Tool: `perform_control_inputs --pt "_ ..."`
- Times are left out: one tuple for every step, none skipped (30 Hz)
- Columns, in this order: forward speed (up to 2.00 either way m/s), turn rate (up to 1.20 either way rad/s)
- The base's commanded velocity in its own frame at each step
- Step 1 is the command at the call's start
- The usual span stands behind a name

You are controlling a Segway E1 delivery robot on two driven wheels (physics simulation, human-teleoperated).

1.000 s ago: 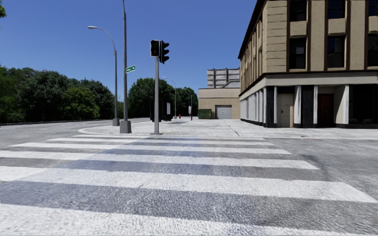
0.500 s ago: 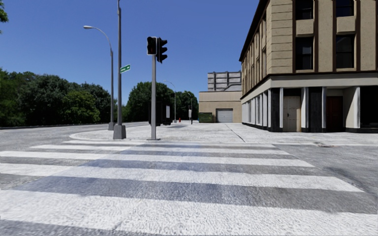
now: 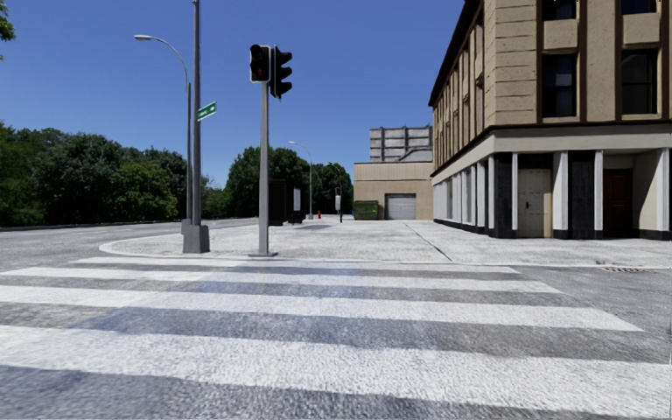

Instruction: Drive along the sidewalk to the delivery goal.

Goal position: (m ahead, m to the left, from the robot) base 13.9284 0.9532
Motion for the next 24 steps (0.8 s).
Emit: perform_control_inputs --pt "2.0 0.0" --pt "2.0 0.0" --pt "2.0 0.0" --pt "2.0 0.0" --pt "2.0 0.0" --pt "2.0 0.0" --pt "2.0 0.0" --pt "2.0 0.0" --pt "2.0 0.0" --pt "2.0 0.0" --pt "2.0 0.0" --pt "2.0 0.0" --pt "2.0 0.0" --pt "2.0 0.0" --pt "2.0 0.0" --pt "2.0 0.0" --pt "2.0 0.0" --pt "2.0 0.0" --pt "2.0 0.0" --pt "2.0 0.0" --pt "2.0 0.0" --pt "2.0 0.0" --pt "2.0 0.0" --pt "2.0 0.0"
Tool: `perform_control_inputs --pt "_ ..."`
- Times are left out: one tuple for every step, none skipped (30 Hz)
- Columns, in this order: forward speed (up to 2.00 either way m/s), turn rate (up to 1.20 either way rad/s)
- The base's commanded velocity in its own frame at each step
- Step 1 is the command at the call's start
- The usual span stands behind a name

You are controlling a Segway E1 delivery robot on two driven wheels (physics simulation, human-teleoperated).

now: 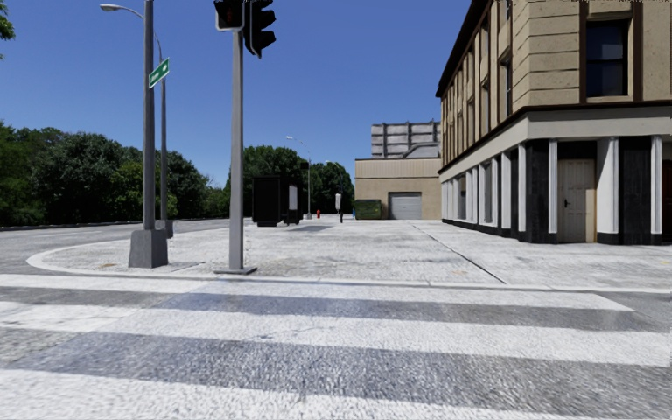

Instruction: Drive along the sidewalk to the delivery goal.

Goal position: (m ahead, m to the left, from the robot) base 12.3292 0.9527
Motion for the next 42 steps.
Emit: perform_control_inputs --pt "2.0 0.0" --pt "2.0 0.0" --pt "2.0 0.0" --pt "2.0 0.0" --pt "2.0 0.0" --pt "2.0 0.0" --pt "2.0 0.0" --pt "2.0 0.0" --pt "2.0 0.0" --pt "2.0 0.0" --pt "2.0 0.0" --pt "2.0 0.0" --pt "2.0 0.0" --pt "2.0 0.0" --pt "2.0 0.0" --pt "2.0 0.0" --pt "2.0 0.0" --pt "2.0 0.0" --pt "2.0 0.0" --pt "2.0 0.0" --pt "2.0 0.0" --pt "2.0 0.0" --pt "2.0 0.0" --pt "2.0 0.0" --pt "2.0 0.0" --pt "2.0 0.0" --pt "2.0 0.0" --pt "2.0 0.0" --pt "2.0 0.0" --pt "2.0 0.0" --pt "2.0 0.0" --pt "2.0 0.0" --pt "2.0 0.0" --pt "2.0 0.0" --pt "2.0 0.0" --pt "2.0 0.0" --pt "1.99 0.0" --pt "1.99 0.0" --pt "1.82 0.0" --pt "1.58 0.0" --pt "1.36 0.0" --pt "1.36 0.0"
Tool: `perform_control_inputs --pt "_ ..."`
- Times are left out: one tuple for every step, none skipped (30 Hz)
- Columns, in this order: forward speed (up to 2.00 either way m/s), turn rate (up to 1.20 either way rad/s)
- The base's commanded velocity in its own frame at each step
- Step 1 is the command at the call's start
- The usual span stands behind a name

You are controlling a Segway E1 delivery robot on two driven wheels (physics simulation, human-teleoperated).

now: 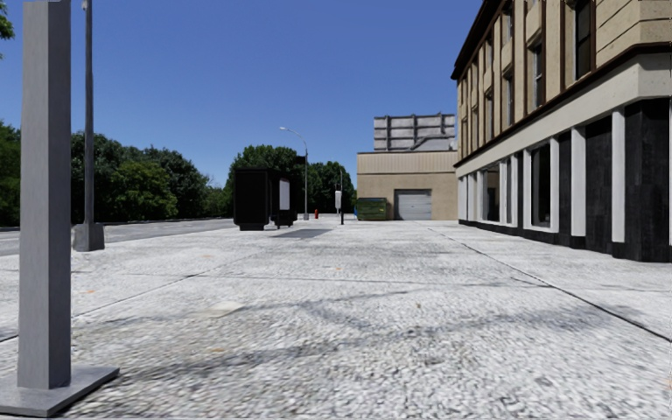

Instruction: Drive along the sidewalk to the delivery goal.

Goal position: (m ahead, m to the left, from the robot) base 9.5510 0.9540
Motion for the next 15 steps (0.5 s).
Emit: perform_control_inputs --pt "1.28 0.0" --pt "1.14 0.0" --pt "1.05 0.0" --pt "1.05 0.0" --pt "0.98 0.0" --pt "0.97 0.0" --pt "0.96 0.0" --pt "0.96 0.0" --pt "0.96 0.0" --pt "0.96 0.0" --pt "0.96 0.0" --pt "0.96 0.0" --pt "0.96 0.0" --pt "0.97 0.0" --pt "0.99 0.0"
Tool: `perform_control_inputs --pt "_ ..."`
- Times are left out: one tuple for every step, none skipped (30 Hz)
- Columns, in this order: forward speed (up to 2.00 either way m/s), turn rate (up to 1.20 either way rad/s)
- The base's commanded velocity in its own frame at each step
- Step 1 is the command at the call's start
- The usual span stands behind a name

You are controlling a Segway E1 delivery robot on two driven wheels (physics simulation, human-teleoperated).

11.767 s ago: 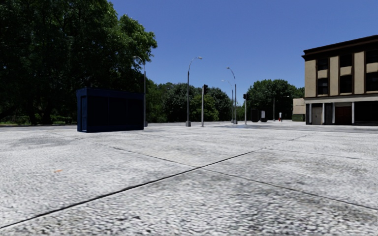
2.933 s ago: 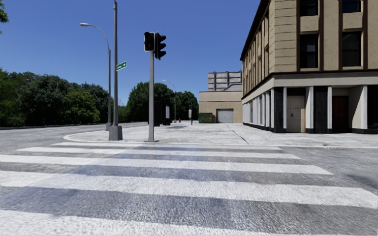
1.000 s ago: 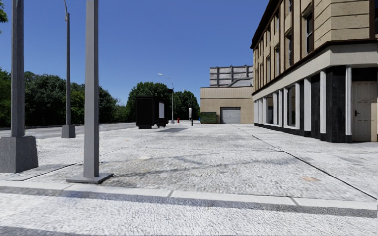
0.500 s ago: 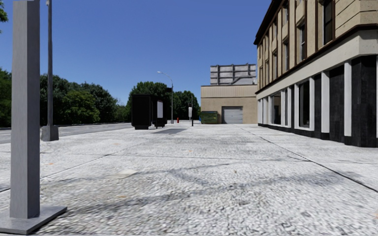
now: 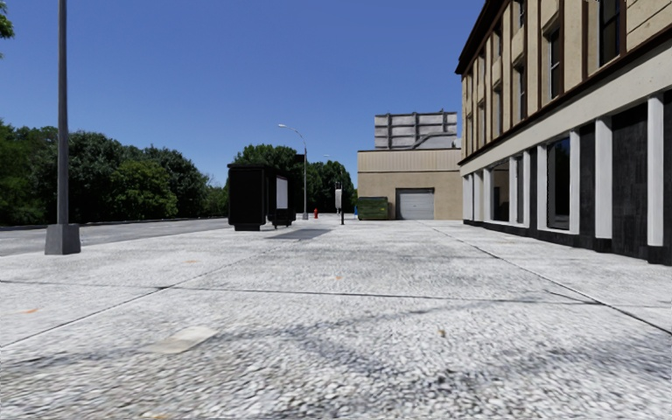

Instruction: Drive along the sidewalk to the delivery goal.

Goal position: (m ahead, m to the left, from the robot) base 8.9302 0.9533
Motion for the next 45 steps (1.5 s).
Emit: perform_control_inputs --pt "0.99 0.0" --pt "0.99 0.0" --pt "1.01 0.0" --pt "1.03 0.0" --pt "1.03 0.0" --pt "1.04 0.0" --pt "1.04 0.0" --pt "1.05 0.0" --pt "1.05 0.0" --pt "1.05 0.0" --pt "1.09 0.0" --pt "1.12 0.0" --pt "1.13 0.0" --pt "1.13 0.0" --pt "1.15 0.0" --pt "1.17 0.0" --pt "1.19 0.0" --pt "1.19 0.0" --pt "1.22 0.0" --pt "1.23 0.0" --pt "1.25 0.0" --pt "1.25 0.0" --pt "1.26 0.0" --pt "1.27 0.0" --pt "1.28 0.0" --pt "1.3 0.0" --pt "1.3 0.0" --pt "1.31 0.0" --pt "1.32 0.0" --pt "1.32 0.0" --pt "1.32 0.0" --pt "1.32 0.0" --pt "1.33 0.0" --pt "1.33 0.01" --pt "1.33 0.01" --pt "1.33 0.09" --pt "1.34 0.16" --pt "1.34 0.18" --pt "1.34 0.18" --pt "1.35 0.2" --pt "1.35 0.22" --pt "1.35 0.23" --pt "1.35 0.26" --pt "1.35 0.26" --pt "1.35 0.27"
